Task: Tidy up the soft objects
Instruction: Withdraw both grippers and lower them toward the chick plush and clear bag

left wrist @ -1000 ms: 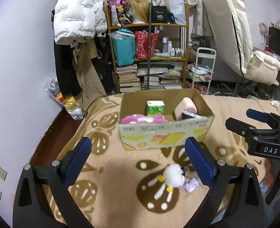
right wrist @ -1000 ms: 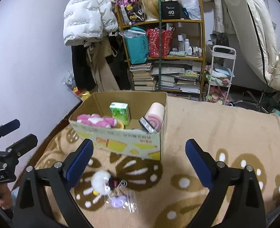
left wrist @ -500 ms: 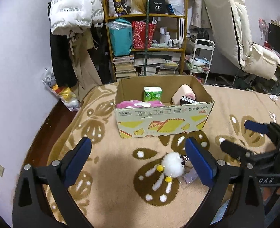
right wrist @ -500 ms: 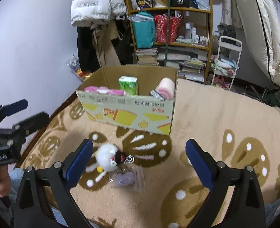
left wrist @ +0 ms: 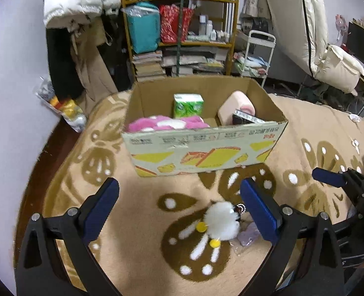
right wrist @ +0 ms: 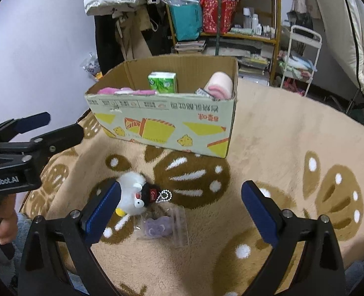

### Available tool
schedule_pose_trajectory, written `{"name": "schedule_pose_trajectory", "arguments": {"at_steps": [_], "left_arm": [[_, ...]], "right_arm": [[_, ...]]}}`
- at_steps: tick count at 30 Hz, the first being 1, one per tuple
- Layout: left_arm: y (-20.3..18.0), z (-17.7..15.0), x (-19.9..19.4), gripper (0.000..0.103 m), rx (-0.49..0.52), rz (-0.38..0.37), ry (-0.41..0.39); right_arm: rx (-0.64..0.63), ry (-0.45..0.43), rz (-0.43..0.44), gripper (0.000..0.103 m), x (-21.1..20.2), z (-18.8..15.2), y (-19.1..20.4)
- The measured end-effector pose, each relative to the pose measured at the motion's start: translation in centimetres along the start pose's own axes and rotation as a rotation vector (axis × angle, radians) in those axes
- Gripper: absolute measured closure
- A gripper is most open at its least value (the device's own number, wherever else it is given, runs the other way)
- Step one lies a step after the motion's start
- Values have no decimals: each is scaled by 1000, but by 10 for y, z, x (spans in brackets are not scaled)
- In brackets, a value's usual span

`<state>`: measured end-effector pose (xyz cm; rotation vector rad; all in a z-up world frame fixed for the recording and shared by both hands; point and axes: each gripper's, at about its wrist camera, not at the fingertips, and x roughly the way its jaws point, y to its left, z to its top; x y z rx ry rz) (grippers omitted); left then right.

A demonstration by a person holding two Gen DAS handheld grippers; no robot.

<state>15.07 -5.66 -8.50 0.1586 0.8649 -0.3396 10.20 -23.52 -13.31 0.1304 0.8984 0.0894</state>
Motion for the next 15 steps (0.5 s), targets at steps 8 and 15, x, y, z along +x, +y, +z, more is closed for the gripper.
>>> {"name": "schedule_pose_trajectory", "arguments": {"at_steps": [8,15], "left_arm": [[-3,-8,36,6,13,-33,83],[-13,-18,59,5,59,-49,145]], "right_arm": [[28,84,25,1,25,-3,-6],[29,176,36,1,46,-8,-3]]}}
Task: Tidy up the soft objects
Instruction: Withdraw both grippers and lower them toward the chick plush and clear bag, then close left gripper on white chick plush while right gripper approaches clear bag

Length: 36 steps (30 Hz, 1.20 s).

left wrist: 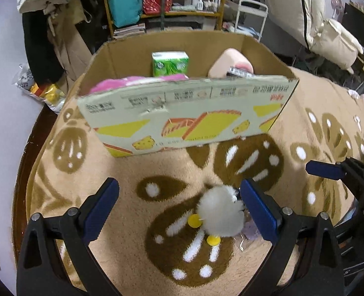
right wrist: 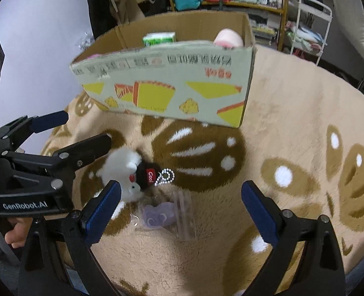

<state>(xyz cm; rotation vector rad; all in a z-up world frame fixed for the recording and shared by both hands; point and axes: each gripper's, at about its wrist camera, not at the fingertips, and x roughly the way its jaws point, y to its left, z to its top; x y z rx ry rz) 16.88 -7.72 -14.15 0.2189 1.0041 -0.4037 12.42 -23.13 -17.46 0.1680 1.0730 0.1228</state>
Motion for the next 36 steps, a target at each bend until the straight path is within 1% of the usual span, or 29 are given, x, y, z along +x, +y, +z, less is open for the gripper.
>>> {"name": "schedule_pose_trajectory", "arguments": {"at_steps": [3,5,9,20,23,29,32,35,36], "left_arm": [[-1,-1,10,6,6,-25,31],[-2,-2,14,6,15,-26,40],[-2,-4,23,6,4,-67,71],[-10,-10,44,6,32,-76,131],[-10,-11,48,5,19,-93,142],[-12,-13,51,5,20,-100,145],[-11,-15,51,6,23,-110,148],[-15,-17,49,12,43,-122,143],[-18,-17,48,16,54,-123,138]], "right_arm": [[15,36,5,1,9,0,-2],[20,57,3,1,15,0,-3],[14,82,3,1,21,1,-1],[-45,181,-13,1,45,-6,17],[-45,184,-16,1,49,-7,20],[-46,200,-12,1,56,-10,23],[-59,209,-12,1,59,-7,23],[-79,216,-21,1,63,-6,29],[-83,218,-21,1,64,-6,30]]}}
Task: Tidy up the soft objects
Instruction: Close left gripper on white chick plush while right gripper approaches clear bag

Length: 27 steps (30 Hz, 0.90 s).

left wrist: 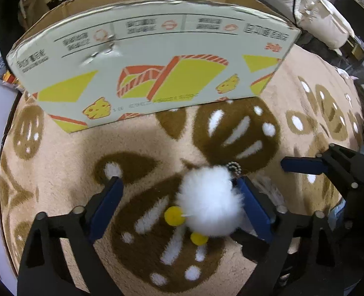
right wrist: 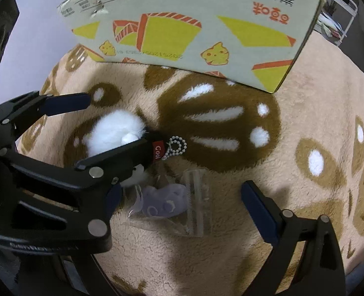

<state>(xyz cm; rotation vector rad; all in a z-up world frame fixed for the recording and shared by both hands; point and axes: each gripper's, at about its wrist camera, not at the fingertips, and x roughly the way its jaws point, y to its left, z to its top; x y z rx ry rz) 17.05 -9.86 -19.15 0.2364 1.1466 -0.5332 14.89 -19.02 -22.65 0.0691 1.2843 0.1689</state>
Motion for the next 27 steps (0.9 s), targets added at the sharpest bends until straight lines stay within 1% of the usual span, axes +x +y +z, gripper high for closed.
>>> {"name": "schedule_pose_trajectory", "arguments": {"at_steps": [1,2,4,8,10,11,13,14,15,16,19,22,27], "left_arm": [[-3,0,-1,19,9,4,-6],[-5,0,-2,20,20,8,-13],[-7,-1,-3,27,27,-1,-14],[-10,-2,-1,38,27,-56,13],[-13,-2,0,50,32,-84,23],[-14,-3,0,53,30,-98,24],[-15,-3,0,65,21,-133,33],[-15,-3,0,67,14,-144,37],[-14,-3,-1,73,8,-158,40],[-14,-3,-3,76,9,-162,40],[-7,-4,-11,82,15,-135,31],[1,-3,-16,84,-10,-119,34],[12,-4,-13,84,-51,-139,56]], "right_arm": [[-5,4,-2,1,1,1,1],[-7,6,-3,1,1,-1,2],[-9,8,-6,1,2,-1,4],[-17,15,-12,1,5,0,9],[-26,19,-21,1,7,-1,14],[-32,21,-29,1,8,-2,16],[-45,23,-43,1,10,-3,20],[-54,27,-52,1,11,-4,23],[-60,28,-57,1,12,-4,25],[-64,28,-59,1,13,-5,27],[-73,32,-69,1,15,-7,32],[-82,40,-79,0,19,-9,35],[-102,55,-101,0,23,-12,41]]}}
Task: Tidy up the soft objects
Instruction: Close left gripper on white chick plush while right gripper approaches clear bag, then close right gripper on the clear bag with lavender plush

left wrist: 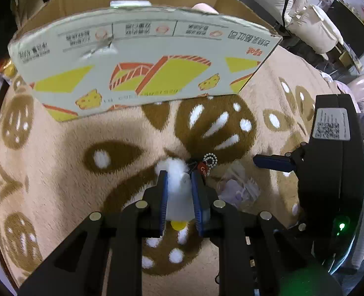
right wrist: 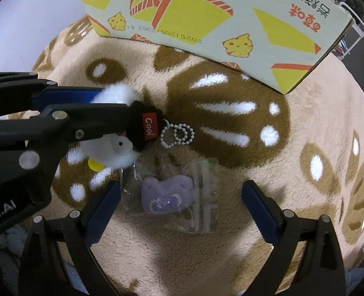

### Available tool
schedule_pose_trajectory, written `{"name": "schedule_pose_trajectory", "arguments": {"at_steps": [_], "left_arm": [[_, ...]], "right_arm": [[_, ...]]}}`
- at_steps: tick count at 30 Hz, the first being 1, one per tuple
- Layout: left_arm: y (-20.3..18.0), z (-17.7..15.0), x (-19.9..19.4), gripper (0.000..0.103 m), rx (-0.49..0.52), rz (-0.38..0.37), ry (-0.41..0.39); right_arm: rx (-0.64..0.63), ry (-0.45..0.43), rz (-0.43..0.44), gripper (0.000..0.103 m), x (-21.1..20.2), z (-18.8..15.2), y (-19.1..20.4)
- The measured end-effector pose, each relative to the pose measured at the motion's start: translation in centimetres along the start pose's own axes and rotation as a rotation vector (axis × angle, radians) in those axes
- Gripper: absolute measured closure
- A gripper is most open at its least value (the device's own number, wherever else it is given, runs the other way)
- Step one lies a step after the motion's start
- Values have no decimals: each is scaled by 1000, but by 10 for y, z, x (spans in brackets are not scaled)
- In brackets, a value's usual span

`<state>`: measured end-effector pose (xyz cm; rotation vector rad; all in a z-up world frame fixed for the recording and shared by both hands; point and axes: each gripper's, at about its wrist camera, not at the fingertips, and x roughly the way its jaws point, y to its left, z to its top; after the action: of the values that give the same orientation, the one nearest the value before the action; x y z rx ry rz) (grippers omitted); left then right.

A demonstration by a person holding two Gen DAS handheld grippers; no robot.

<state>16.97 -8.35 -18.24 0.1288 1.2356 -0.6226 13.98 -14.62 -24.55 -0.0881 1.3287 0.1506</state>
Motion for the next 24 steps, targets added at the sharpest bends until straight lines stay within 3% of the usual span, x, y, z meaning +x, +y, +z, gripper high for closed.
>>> {"name": "schedule_pose_trajectory", "arguments": {"at_steps": [5,12,16,24], "left_arm": [[-1,1,5,80,-8,-10,15],[-1,-3,13,69,-29,-29,42],[-8,-5,18,68,-18,-35,56],[-17,-10,21,73,1,-20,40]], "right_arm": [[-8,8,-14,0,3,-2,5],[0,13,-35,10,5,-5,6],[19,11,-31,19,2,-6,1],[27,21,-20,20,0,-3,-4]]}}
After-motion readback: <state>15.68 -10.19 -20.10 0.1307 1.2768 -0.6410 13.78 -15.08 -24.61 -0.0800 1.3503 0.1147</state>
